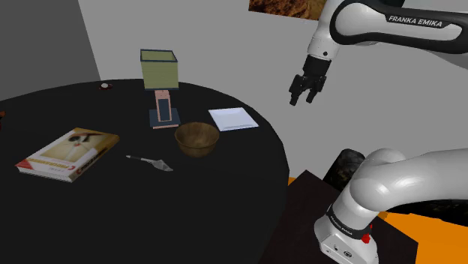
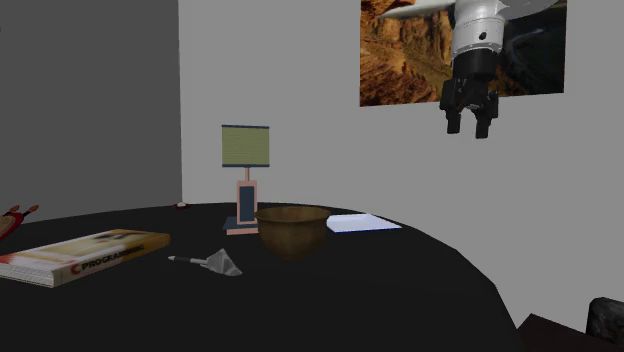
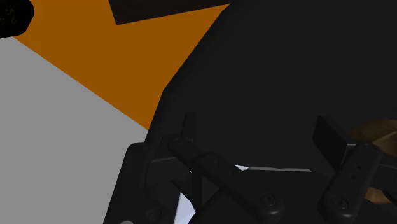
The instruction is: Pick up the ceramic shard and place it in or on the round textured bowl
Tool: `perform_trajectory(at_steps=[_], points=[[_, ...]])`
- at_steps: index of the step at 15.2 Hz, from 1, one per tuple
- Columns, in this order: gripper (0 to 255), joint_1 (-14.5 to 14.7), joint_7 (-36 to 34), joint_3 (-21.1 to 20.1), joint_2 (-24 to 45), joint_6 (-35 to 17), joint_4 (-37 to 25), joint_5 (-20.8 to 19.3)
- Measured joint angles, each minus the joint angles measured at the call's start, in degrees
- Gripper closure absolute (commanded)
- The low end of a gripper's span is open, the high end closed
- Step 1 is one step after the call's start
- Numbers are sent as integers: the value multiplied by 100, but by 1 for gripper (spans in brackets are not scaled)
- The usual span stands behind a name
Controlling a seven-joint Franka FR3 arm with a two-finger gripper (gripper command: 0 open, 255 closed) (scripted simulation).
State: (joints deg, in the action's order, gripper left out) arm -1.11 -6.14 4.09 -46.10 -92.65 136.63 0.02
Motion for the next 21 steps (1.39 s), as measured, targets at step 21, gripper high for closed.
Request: perform_trajectory(at_steps=[21], points=[[0,1181,658,-939,3010,-2331,-782,365]])
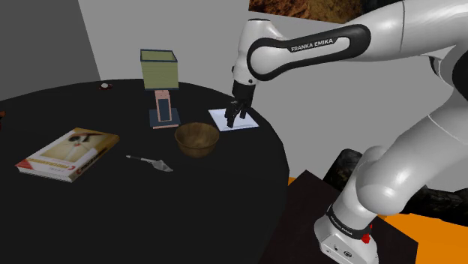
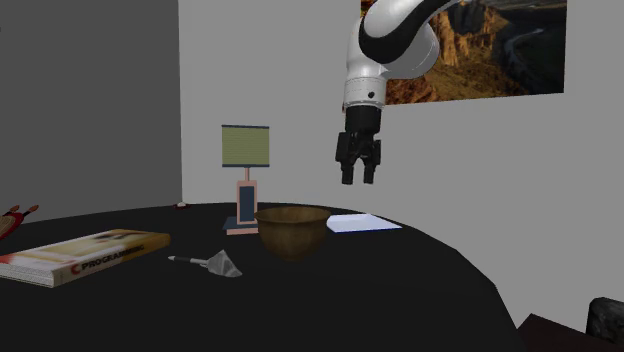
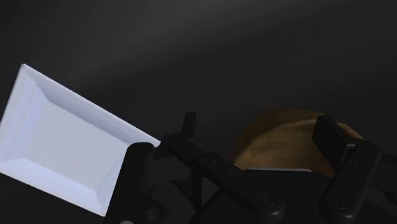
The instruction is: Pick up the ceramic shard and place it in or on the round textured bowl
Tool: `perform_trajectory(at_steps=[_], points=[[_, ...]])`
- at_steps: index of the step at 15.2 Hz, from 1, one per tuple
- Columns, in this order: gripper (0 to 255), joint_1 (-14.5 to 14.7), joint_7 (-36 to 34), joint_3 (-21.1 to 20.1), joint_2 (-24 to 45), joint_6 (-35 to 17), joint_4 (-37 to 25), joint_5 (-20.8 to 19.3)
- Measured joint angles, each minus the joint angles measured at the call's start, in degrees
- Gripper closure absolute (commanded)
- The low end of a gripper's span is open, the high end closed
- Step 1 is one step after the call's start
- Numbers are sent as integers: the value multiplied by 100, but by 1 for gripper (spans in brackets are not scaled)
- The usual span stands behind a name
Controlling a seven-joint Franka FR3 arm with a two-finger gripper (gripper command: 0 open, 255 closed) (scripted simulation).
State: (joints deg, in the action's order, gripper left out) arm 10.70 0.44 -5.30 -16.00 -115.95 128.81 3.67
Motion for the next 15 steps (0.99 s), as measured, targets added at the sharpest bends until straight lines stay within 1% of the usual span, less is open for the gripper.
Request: perform_trajectory(at_steps=[4,8,15], points=[[0,189,104,-216,705,-361,-365,-55],[0,386,167,-438,1312,-570,-778,-159],[0,768,206,-777,2531,-917,-1661,-521]])
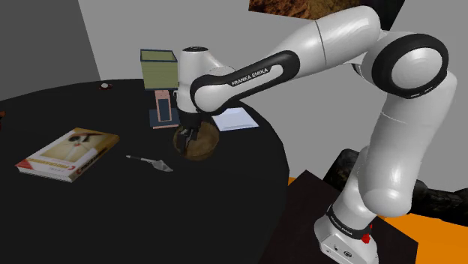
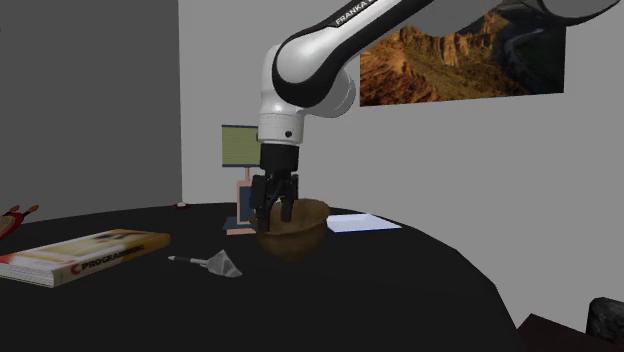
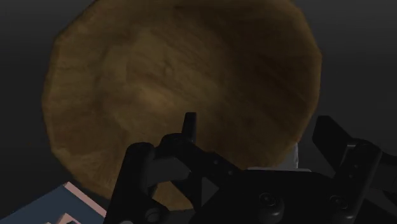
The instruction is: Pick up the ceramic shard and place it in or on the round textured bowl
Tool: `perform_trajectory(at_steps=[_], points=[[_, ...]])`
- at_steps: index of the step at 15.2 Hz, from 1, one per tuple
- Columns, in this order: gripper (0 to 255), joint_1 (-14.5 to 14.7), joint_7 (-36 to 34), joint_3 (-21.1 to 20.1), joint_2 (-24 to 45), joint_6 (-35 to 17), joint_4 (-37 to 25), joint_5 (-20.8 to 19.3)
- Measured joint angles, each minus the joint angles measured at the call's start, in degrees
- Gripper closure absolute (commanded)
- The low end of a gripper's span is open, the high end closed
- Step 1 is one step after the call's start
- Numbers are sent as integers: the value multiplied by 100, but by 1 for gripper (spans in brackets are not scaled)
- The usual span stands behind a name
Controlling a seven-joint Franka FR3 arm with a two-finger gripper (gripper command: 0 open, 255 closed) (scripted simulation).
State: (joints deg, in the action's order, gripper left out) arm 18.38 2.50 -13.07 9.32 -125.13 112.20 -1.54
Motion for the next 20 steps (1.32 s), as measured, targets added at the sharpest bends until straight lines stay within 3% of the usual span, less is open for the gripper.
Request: perform_trajectory(at_steps=[7,20], points=[[0,422,57,-198,1122,-136,-935,-442],[0,489,-4,-174,1400,-589,-923,-590]])
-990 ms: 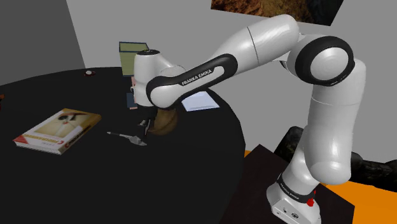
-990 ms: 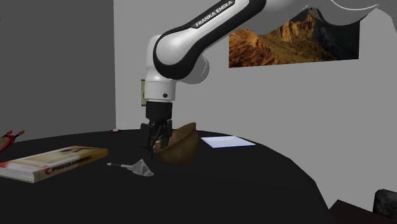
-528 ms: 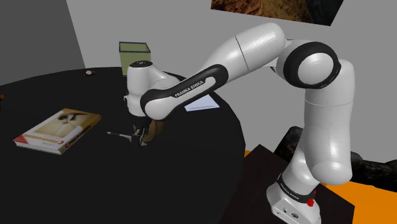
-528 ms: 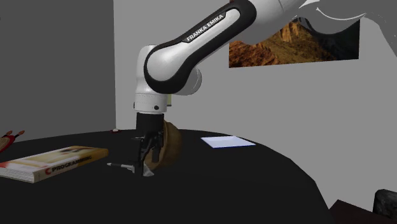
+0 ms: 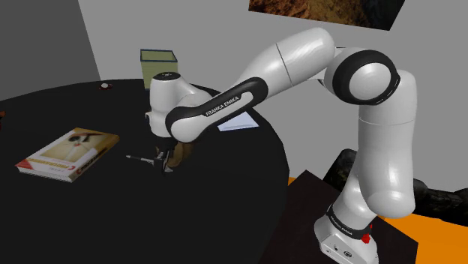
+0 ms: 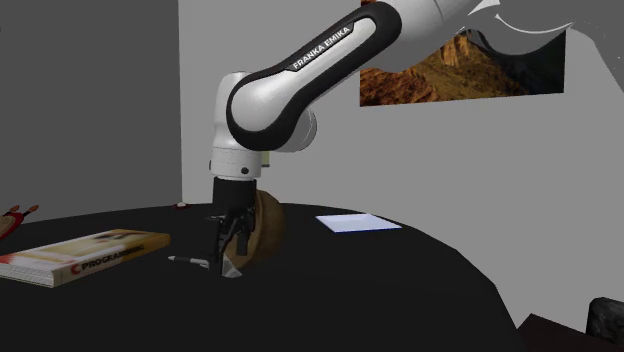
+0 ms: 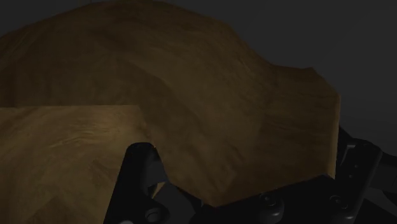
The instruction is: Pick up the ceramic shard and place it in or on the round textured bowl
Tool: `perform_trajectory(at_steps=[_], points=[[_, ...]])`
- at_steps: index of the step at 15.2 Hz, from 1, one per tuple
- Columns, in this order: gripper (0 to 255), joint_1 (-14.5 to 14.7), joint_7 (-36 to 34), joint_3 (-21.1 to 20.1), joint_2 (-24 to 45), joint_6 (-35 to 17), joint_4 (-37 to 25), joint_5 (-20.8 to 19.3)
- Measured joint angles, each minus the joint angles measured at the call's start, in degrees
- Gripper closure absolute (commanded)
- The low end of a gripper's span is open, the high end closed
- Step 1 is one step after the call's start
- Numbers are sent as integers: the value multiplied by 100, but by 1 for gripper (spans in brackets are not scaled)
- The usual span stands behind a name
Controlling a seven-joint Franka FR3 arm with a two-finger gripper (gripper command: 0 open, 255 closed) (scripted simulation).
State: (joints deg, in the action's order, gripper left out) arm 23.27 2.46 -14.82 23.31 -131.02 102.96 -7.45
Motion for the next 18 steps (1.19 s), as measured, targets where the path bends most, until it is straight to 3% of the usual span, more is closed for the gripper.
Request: perform_trajectory(at_steps=[1,2,10,18], points=[[0,5,-14,3,6,6,-11,-6],[255,3,-11,0,-1,12,-4,-3],[255,-19,-6,16,-47,-59,45,-15],[255,-25,41,-29,-107,344,-91,73]])
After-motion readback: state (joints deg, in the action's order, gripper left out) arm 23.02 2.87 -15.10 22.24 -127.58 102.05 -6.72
